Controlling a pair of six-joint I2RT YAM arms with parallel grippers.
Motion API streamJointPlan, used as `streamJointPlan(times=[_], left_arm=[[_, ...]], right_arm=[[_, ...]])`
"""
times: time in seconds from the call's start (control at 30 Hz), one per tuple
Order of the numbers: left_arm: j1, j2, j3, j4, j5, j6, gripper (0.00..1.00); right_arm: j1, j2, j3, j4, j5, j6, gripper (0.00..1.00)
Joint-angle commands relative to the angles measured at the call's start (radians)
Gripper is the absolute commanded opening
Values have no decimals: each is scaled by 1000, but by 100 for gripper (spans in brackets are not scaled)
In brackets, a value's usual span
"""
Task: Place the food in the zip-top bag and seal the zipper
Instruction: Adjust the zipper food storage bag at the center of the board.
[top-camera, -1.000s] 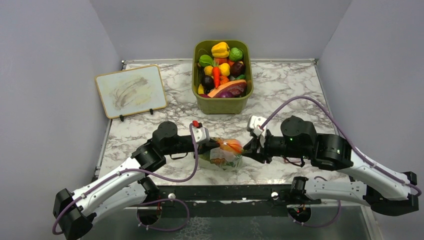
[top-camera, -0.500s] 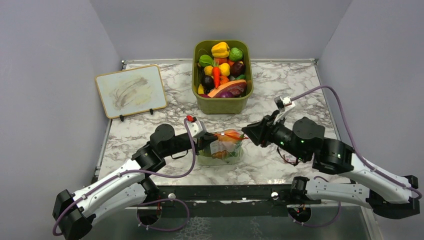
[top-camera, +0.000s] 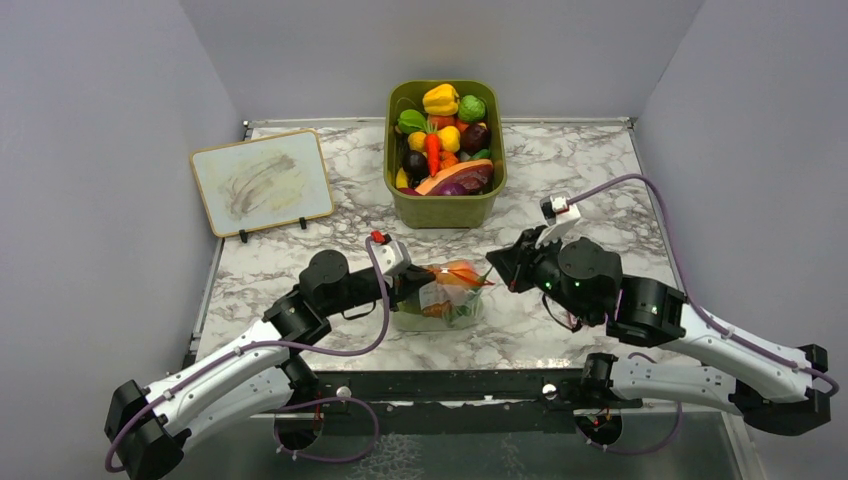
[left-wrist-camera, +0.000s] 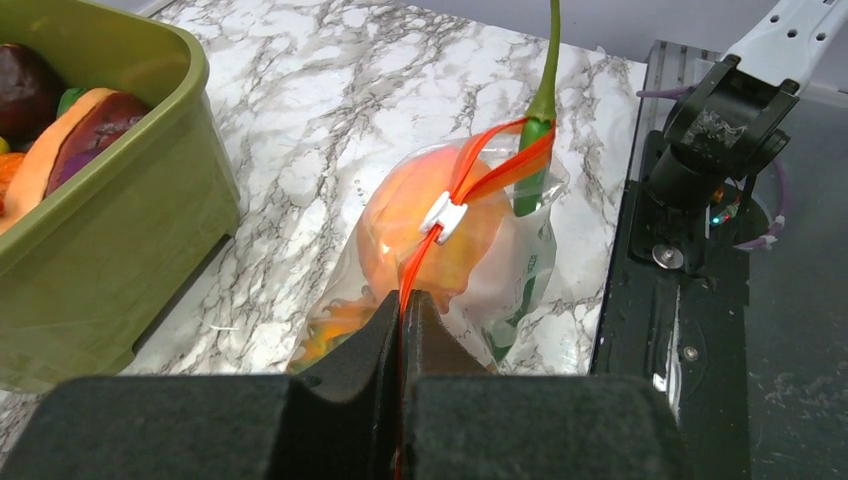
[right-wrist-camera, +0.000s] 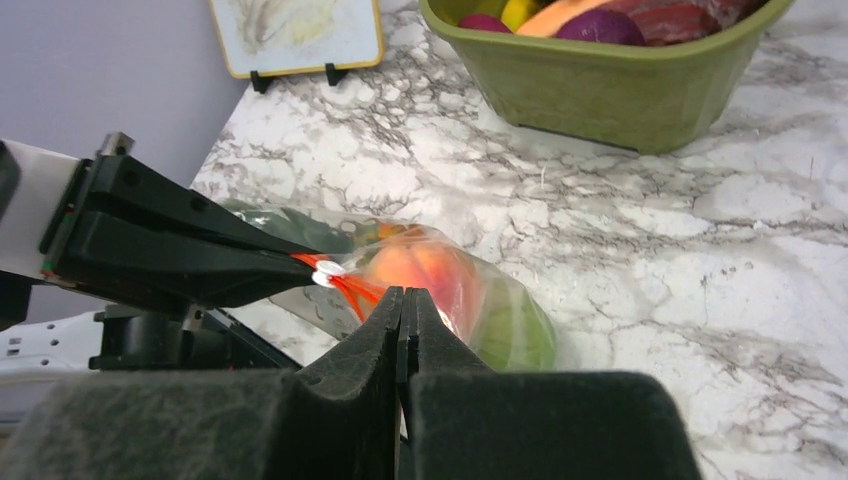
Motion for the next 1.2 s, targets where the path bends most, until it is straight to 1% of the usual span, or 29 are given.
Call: streamJointPlan(times=[0.0, 0.13, 0.23, 0.47, 0.6, 0.7, 0.77, 0.87, 0.93, 0.97, 1.1, 1.17], left_arm=[[2, -36, 0, 83, -15, -30, 0], [2, -38, -6, 89, -16, -40, 0], [2, -32, -8, 104, -4, -52, 0], [2, -27, -10, 117, 4, -65, 0], [2, -30, -15, 117, 0, -70, 0], [2, -31, -17, 113, 3, -69, 0], [2, -27, -18, 111, 10, -65, 0], [2, -25, -18, 108, 16, -63, 0], [2, -24, -18, 106, 16, -59, 0], [2, -24, -16, 106, 15, -59, 0], [2, -8, -3, 106, 25, -58, 0], [2, 0, 2, 105, 30, -60, 0]], right_arm=[[5, -36, -67, -34, 42, 75, 1], [5, -57, -114, -24, 35, 99, 1], [5, -57, -155, 35, -4, 102, 1], [5, 8, -179, 84, -63, 116, 1], [4, 34, -179, 71, -65, 126, 1], [5, 26, -122, 23, -28, 100, 1], [5, 11, -60, -26, 18, 85, 8], [5, -31, 1, -77, 45, 84, 24], [4, -67, -3, -74, 33, 86, 37], [5, -82, -12, -68, 25, 93, 41], [5, -109, -57, -41, 14, 132, 50], [5, -109, -81, -20, 24, 139, 50]])
